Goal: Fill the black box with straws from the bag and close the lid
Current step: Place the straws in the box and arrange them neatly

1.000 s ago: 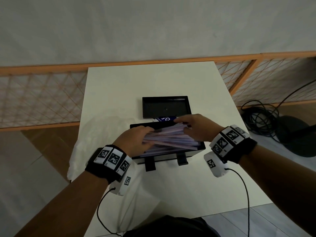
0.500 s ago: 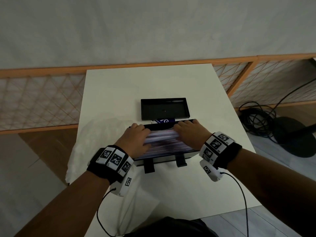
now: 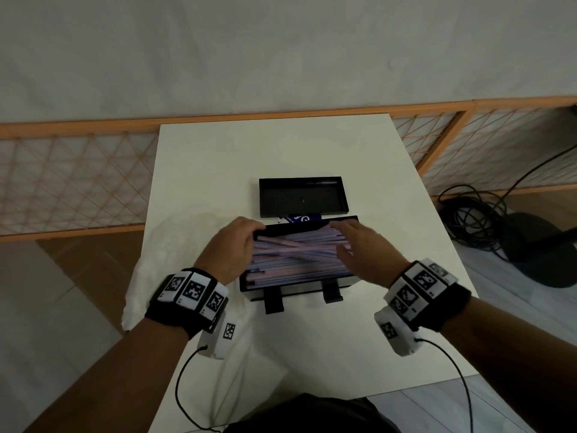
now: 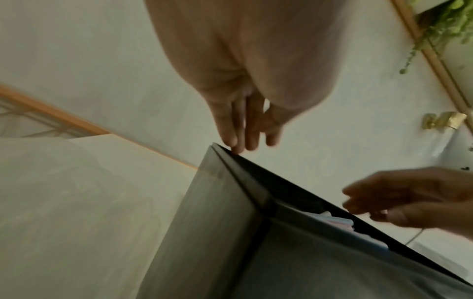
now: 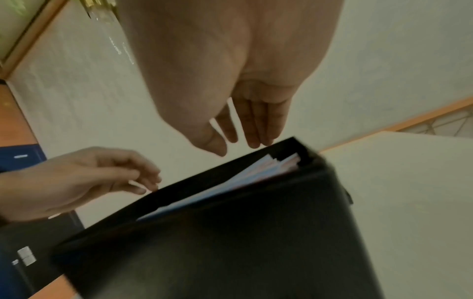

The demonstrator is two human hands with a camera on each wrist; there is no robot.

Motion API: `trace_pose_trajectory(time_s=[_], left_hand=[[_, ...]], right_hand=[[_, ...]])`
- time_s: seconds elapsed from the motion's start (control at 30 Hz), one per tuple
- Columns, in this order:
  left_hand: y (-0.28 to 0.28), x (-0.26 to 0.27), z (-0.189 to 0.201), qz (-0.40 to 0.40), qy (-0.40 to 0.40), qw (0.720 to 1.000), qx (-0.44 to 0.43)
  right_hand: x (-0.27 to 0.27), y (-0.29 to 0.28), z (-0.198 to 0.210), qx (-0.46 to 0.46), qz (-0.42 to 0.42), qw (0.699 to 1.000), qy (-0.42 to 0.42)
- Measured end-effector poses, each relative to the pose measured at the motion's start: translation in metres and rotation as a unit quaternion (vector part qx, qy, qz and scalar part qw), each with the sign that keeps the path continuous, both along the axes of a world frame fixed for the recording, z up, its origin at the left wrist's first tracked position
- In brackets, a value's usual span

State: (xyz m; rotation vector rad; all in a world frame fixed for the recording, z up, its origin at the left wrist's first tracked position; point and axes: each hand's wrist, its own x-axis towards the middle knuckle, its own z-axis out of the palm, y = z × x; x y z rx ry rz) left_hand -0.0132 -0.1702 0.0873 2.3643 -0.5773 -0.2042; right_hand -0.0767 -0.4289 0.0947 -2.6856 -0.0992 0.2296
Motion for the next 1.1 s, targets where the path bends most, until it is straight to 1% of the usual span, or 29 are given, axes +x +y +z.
trace_pose_trajectory(time_s=[0.03, 0.07, 0.1, 0.17, 0.23, 0.3, 0.33, 0.37, 0.43, 0.5, 0.57, 0.6, 0.67, 0.77, 0.8, 0.87, 0.93, 1.0, 1.1], left_hand=[[0.003, 0.002, 0.0, 0.029, -0.007, 1.0, -0.001], [0.005, 0.004, -0.001, 0.041, -0.006, 0.999, 0.007], [0.006, 0.006, -0.001, 0.031, -0.001, 0.999, 0.025], [0.007, 0.006, -0.002, -0.027, 0.008, 0.996, 0.08], [0.009, 0.006, -0.003, -0.08, 0.036, 0.99, 0.114], [0.01, 0.008, -0.005, -0.117, 0.051, 0.982, 0.142], [0.01, 0.009, -0.006, -0.132, 0.047, 0.977, 0.159], [0.009, 0.009, -0.008, -0.144, 0.044, 0.972, 0.178], [0.006, 0.006, -0.01, -0.145, 0.035, 0.965, 0.216], [0.003, 0.004, -0.01, -0.134, 0.01, 0.962, 0.237], [0.002, 0.003, -0.008, -0.126, -0.015, 0.962, 0.24], [0.002, 0.002, -0.007, -0.121, -0.023, 0.965, 0.232], [0.002, 0.0, -0.002, -0.111, -0.016, 0.973, 0.201], [0.003, -0.003, 0.002, -0.09, -0.005, 0.984, 0.151], [0.003, -0.003, 0.003, -0.084, -0.011, 0.986, 0.145], [0.002, -0.004, 0.001, -0.081, -0.024, 0.987, 0.135], [-0.001, -0.005, -0.002, -0.102, -0.027, 0.984, 0.147], [-0.005, -0.004, -0.005, -0.118, -0.037, 0.977, 0.173], [-0.01, -0.002, -0.008, -0.139, -0.042, 0.97, 0.193]], right_hand=[[-0.004, 0.006, -0.004, -0.009, 0.002, 1.0, 0.014], [-0.006, 0.012, -0.01, -0.016, 0.02, 0.999, 0.025], [-0.006, 0.016, -0.017, -0.019, 0.039, 0.999, 0.03], [-0.002, 0.02, -0.022, -0.002, 0.044, 0.998, 0.037], [0.003, 0.016, -0.02, 0.016, 0.016, 1.0, 0.014], [0.004, 0.012, -0.013, -0.01, 0.005, 0.999, -0.039], [0.004, 0.011, -0.01, -0.031, 0.014, 0.998, -0.054], [0.005, 0.012, -0.007, -0.048, 0.032, 0.997, -0.05], [0.006, 0.019, -0.007, -0.077, 0.077, 0.994, 0.006], [0.01, 0.022, -0.014, -0.12, 0.101, 0.986, 0.058], [0.013, 0.022, -0.019, -0.123, 0.101, 0.985, 0.067], [0.015, 0.021, -0.019, -0.105, 0.096, 0.988, 0.067], [0.017, 0.019, -0.016, -0.056, 0.088, 0.993, 0.061], [0.013, 0.013, -0.013, 0.003, 0.092, 0.996, 0.0], [0.01, 0.011, -0.013, 0.001, 0.099, 0.995, -0.021], [0.009, 0.011, -0.013, -0.035, 0.103, 0.993, -0.048], [0.014, 0.017, -0.011, -0.056, 0.096, 0.993, -0.042], [0.022, 0.026, -0.01, -0.08, 0.091, 0.993, -0.01], [0.03, 0.036, -0.011, -0.136, 0.07, 0.985, 0.076]])
